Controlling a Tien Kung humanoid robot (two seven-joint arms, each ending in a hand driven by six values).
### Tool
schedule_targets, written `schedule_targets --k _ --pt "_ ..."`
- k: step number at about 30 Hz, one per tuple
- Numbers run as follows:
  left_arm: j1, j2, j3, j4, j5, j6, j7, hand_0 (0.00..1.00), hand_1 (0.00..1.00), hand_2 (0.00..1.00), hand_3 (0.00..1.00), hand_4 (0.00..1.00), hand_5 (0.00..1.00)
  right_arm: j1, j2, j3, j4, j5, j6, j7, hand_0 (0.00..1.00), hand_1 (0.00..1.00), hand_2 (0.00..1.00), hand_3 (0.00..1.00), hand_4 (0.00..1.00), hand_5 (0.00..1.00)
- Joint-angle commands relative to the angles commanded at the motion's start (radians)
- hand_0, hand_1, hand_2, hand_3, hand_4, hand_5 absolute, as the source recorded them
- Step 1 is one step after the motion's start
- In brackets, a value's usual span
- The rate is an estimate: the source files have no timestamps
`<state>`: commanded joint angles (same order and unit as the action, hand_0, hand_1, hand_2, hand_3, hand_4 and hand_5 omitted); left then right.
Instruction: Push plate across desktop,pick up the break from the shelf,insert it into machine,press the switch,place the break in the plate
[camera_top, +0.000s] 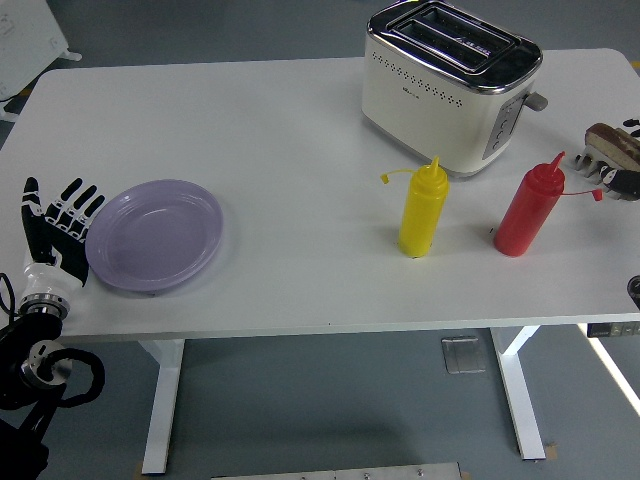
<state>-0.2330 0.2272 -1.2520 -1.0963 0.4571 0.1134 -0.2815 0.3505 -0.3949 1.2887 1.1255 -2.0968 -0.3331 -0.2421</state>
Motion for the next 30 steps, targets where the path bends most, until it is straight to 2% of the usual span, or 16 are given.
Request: schedule_targets --k 8,9,15,16,21,22,27,28,30 --pt "-0.009 -0.005 0.046 0.004 -0.008 -0.001 0.001 0.833 0.763 0.692 0.689 0.763 0.998 0.013 0.0 -0.016 -0.019 0.002 -0.009 0.0 0.727 0.671 0.67 0.701 0.741 0.2" --pt "-0.01 -0.005 0.052 0.004 -0.009 -0.001 0.001 0.83 0.761 0.691 0.686 0.76 0.998 0.015 0.0 -0.019 -0.022 0.002 -0.012 0.0 0.691 0.635 0.623 0.665 0.717 0.183" --pt "-0.013 -0.008 0.073 -0.003 -0.013 -0.002 0.003 0.83 0.761 0.691 0.686 0.76 0.998 0.022 0.001 -0.032 -0.03 -0.001 -0.031 -0.001 0.691 0.635 0.623 0.665 0.717 0.183" --pt "-0.014 -0.008 0.077 -0.005 -0.014 -0.002 0.003 0.829 0.761 0.69 0.686 0.758 0.998 0.022 0.001 -0.034 -0.031 -0.001 -0.035 0.0 0.659 0.608 0.566 0.607 0.677 0.163" --pt "-0.015 -0.008 0.094 -0.016 -0.019 -0.001 0.004 0.829 0.761 0.69 0.686 0.758 0.998 0.024 0.002 -0.042 -0.035 -0.003 -0.05 -0.001 0.659 0.608 0.566 0.607 0.677 0.163" --pt "-0.016 -0.008 0.098 -0.019 -0.02 -0.001 0.004 0.829 0.76 0.69 0.686 0.756 0.998 0.025 0.002 -0.043 -0.036 -0.004 -0.053 -0.001 0.654 0.599 0.517 0.561 0.653 0.16" --pt "-0.018 -0.009 0.119 -0.028 -0.027 -0.001 0.006 0.829 0.76 0.69 0.686 0.756 0.998 0.026 0.003 -0.046 -0.041 -0.005 -0.069 0.002 0.654 0.599 0.517 0.561 0.653 0.16" --pt "-0.019 -0.009 0.123 -0.029 -0.029 -0.002 0.006 0.826 0.76 0.69 0.687 0.756 0.998 0.026 0.004 -0.046 -0.041 -0.006 -0.073 0.003 0.639 0.586 0.482 0.518 0.618 0.133" --pt "-0.02 -0.01 0.132 -0.034 -0.033 -0.003 0.007 0.826 0.76 0.69 0.687 0.756 0.998 0.026 0.003 -0.047 -0.042 -0.005 -0.082 0.006 0.639 0.586 0.482 0.518 0.618 0.133"
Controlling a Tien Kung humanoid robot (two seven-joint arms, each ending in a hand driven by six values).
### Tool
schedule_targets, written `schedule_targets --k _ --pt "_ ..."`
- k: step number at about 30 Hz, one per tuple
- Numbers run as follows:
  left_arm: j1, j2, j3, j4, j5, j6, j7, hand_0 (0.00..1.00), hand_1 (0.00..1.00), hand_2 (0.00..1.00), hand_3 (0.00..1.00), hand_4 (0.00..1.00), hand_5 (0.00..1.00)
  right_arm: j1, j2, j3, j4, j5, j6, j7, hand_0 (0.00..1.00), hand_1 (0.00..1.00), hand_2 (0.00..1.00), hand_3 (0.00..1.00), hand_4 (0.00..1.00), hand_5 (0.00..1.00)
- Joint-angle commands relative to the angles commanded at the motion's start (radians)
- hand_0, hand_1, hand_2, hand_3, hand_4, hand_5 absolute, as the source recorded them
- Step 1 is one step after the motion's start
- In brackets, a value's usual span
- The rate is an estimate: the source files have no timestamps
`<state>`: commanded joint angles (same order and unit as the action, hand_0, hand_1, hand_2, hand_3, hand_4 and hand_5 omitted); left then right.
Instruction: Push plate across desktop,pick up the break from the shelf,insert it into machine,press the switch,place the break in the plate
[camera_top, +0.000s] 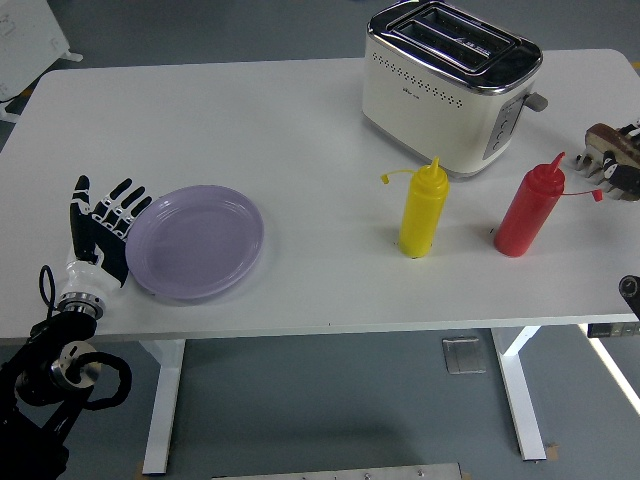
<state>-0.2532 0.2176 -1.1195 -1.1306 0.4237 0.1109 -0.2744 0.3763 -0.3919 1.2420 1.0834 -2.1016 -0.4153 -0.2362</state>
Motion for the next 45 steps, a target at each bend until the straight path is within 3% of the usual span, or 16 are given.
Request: schedule_targets --k 15,16,21,22,27,28,45 --pt "-0.031 -0.005 0.121 -0.015 -0.026 -0.001 0.008 0.824 0.76 0.692 0.688 0.753 0.998 0.003 -0.001 -0.015 -0.005 0.01 -0.054 0.005 0.624 0.569 0.456 0.47 0.585 0.11" --pt "-0.033 -0.005 0.127 -0.016 -0.026 0.0 0.008 0.825 0.762 0.692 0.689 0.752 0.998 0.004 -0.001 -0.015 -0.006 0.01 -0.059 0.005 0.601 0.548 0.453 0.439 0.468 0.018" --pt "-0.04 -0.007 0.147 -0.019 -0.028 0.0 0.007 0.825 0.762 0.692 0.689 0.752 0.998 0.006 -0.002 -0.016 -0.004 0.009 -0.082 0.008 0.601 0.548 0.453 0.439 0.468 0.018" --pt "-0.041 -0.008 0.151 -0.02 -0.028 0.001 0.007 0.825 0.761 0.693 0.692 0.751 0.998 0.007 -0.003 -0.017 -0.003 0.009 -0.087 0.008 0.59 0.537 0.458 0.428 0.349 0.002" --pt "-0.043 -0.008 0.162 -0.027 -0.031 0.0 0.009 0.825 0.761 0.693 0.692 0.751 0.998 0.011 -0.005 -0.019 0.006 0.012 -0.103 0.009 0.59 0.537 0.458 0.428 0.349 0.002" --pt "-0.043 -0.008 0.165 -0.03 -0.031 0.0 0.01 0.823 0.761 0.693 0.691 0.749 0.998 0.012 -0.005 -0.02 0.01 0.014 -0.107 0.009 0.59 0.538 0.458 0.414 0.263 0.002" --pt "-0.06 -0.011 0.21 -0.051 -0.053 -0.001 0.015 0.822 0.759 0.692 0.693 0.746 0.998 0.029 -0.023 -0.002 0.147 0.094 -0.121 -0.014 0.584 0.537 0.466 0.418 0.252 0.002"
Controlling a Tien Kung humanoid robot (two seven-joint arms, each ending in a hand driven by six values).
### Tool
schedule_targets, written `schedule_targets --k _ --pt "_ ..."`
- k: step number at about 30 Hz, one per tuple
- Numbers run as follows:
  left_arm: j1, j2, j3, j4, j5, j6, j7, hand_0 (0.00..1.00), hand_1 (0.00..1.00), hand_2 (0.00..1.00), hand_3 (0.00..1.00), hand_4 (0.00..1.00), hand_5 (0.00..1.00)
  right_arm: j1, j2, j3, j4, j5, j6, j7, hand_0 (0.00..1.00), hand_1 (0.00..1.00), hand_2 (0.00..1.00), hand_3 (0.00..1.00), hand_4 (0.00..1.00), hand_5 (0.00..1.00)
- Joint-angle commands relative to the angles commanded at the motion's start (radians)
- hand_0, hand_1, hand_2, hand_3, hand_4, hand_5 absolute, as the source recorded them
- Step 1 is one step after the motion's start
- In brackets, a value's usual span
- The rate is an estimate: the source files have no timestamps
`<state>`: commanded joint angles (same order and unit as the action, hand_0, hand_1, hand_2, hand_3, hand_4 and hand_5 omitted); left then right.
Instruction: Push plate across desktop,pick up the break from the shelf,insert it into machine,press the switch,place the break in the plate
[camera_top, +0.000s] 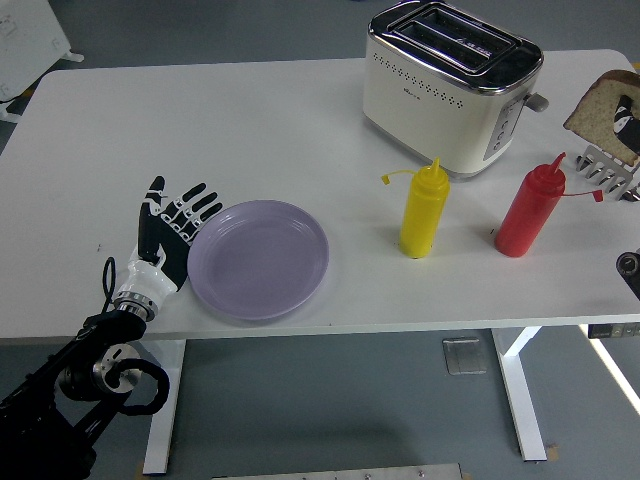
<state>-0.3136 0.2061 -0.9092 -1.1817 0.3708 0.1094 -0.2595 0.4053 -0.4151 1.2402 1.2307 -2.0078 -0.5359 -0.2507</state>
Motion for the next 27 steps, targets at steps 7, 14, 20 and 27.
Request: schedule_targets --k 7,14,20,27 --pt "-0.027 -0.01 0.028 0.007 -0.01 0.008 -0.011 0.822 0.756 0.687 0.686 0.743 0.998 0.008 -0.013 0.014 0.066 0.009 -0.005 -0.008 0.582 0.54 0.467 0.408 0.25 0.002" --pt "-0.048 -0.017 0.045 0.014 -0.017 0.012 -0.017 0.822 0.754 0.685 0.682 0.741 0.998 0.012 -0.027 0.014 0.146 0.032 -0.006 -0.019 0.58 0.54 0.468 0.404 0.245 0.002" --pt "-0.058 -0.018 0.063 0.007 -0.02 0.007 -0.011 0.821 0.753 0.681 0.679 0.739 0.998 0.031 -0.058 -0.013 0.248 0.073 0.009 -0.043 0.577 0.54 0.469 0.403 0.232 0.002" --pt "-0.051 -0.01 0.052 -0.016 -0.01 0.011 -0.007 0.82 0.749 0.679 0.676 0.739 0.998 0.09 -0.11 -0.068 0.337 0.166 0.031 -0.083 0.576 0.54 0.471 0.402 0.229 0.002"
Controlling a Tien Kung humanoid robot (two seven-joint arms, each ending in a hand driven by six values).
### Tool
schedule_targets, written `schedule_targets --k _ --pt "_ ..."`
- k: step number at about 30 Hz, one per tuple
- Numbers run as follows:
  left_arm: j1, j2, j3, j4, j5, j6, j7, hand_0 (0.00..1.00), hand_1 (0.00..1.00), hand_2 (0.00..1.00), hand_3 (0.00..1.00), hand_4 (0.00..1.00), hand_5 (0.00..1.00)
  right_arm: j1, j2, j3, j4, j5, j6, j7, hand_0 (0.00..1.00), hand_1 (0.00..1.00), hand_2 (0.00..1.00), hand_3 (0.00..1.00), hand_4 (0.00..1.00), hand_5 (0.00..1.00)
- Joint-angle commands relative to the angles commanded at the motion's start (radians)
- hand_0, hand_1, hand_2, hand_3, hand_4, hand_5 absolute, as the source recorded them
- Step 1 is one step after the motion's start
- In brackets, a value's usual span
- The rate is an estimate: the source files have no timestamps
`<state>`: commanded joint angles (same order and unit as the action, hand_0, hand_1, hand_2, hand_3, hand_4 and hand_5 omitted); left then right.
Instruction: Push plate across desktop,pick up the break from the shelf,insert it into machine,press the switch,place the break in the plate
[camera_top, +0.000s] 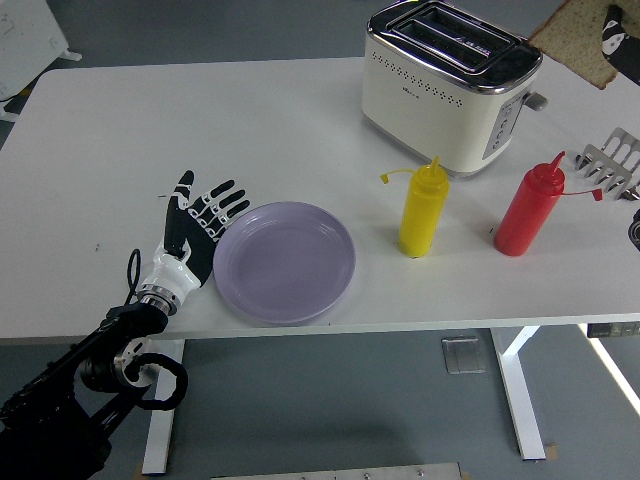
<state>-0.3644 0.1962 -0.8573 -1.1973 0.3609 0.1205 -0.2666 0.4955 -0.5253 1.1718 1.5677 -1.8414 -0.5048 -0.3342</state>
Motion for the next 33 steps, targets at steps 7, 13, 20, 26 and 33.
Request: schedule_targets --k 7,13,20,26,33 --pt "0.028 0.021 -0.097 -0.04 0.034 0.012 0.0 0.814 0.743 0.678 0.673 0.734 0.998 0.096 -0.045 -0.063 0.03 0.09 0.004 -0.03 0.576 0.541 0.473 0.4 0.203 0.002" --pt "0.066 0.05 -0.217 -0.087 0.063 0.011 0.016 0.812 0.739 0.675 0.67 0.732 0.998 0.2 -0.059 -0.144 0.02 0.161 0.014 -0.048 0.575 0.541 0.477 0.4 0.177 0.002" --pt "0.117 0.082 -0.369 -0.141 -0.022 -0.024 0.059 0.805 0.732 0.673 0.669 0.734 0.998 0.314 -0.039 -0.224 -0.038 0.258 0.019 -0.073 0.568 0.543 0.478 0.399 0.171 0.002" --pt "0.148 0.088 -0.475 -0.171 -0.11 -0.057 0.087 0.798 0.726 0.671 0.673 0.736 0.998 0.411 0.009 -0.285 -0.139 0.377 0.0 -0.089 0.563 0.542 0.481 0.398 0.167 0.002" --pt "0.164 0.09 -0.524 -0.198 -0.209 -0.083 0.112 0.796 0.728 0.67 0.672 0.739 0.998 0.523 0.073 -0.358 -0.284 0.523 -0.032 -0.099 0.561 0.541 0.481 0.398 0.165 0.002"
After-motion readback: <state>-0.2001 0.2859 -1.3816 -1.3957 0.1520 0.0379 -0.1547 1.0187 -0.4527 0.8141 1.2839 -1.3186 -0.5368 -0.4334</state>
